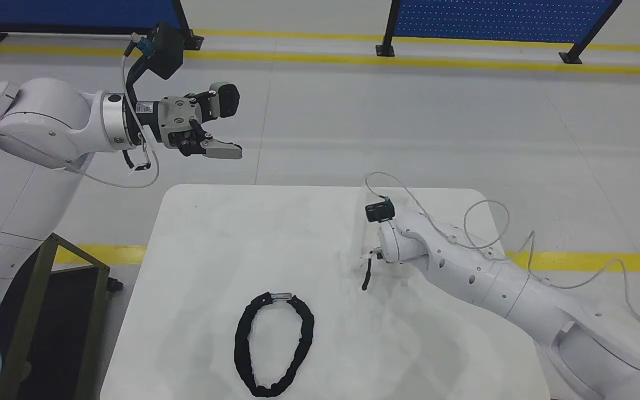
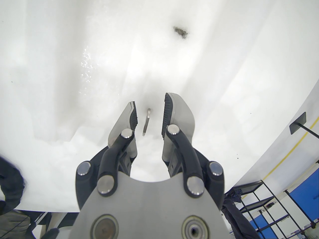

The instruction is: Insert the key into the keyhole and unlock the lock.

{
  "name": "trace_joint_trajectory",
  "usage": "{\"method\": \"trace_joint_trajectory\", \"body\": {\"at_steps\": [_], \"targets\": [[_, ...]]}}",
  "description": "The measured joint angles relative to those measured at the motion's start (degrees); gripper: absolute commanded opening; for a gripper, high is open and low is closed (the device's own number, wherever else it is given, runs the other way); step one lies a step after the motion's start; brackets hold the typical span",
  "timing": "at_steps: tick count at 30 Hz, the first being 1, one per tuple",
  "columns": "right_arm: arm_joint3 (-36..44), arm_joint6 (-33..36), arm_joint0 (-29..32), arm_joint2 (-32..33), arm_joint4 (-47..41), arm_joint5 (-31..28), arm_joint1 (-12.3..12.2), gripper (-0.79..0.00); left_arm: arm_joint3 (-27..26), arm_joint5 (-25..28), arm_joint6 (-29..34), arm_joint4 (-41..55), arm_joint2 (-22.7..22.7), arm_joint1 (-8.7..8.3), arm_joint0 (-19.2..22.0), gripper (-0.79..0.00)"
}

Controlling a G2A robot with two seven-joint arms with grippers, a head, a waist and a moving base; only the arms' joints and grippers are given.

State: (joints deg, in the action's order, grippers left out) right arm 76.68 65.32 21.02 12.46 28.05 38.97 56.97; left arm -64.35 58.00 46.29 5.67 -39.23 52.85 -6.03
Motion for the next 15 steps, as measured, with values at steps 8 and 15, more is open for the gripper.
{"method": "trace_joint_trajectory", "body": {"at_steps": [8, 15], "targets": [[1.37, -1.23, -0.73, -1.24, -1.90, 1.23, -0.99, -0.643, 0.00, 0.00, 0.00, 0.00, 0.00, 0.00, 0.00, 0.000], [1.28, -2.55, -1.06, -2.45, -3.86, 2.54, -1.15, -0.717, 0.00, 0.00, 0.00, 0.00, 0.00, 0.00, 0.00, 0.000]]}}
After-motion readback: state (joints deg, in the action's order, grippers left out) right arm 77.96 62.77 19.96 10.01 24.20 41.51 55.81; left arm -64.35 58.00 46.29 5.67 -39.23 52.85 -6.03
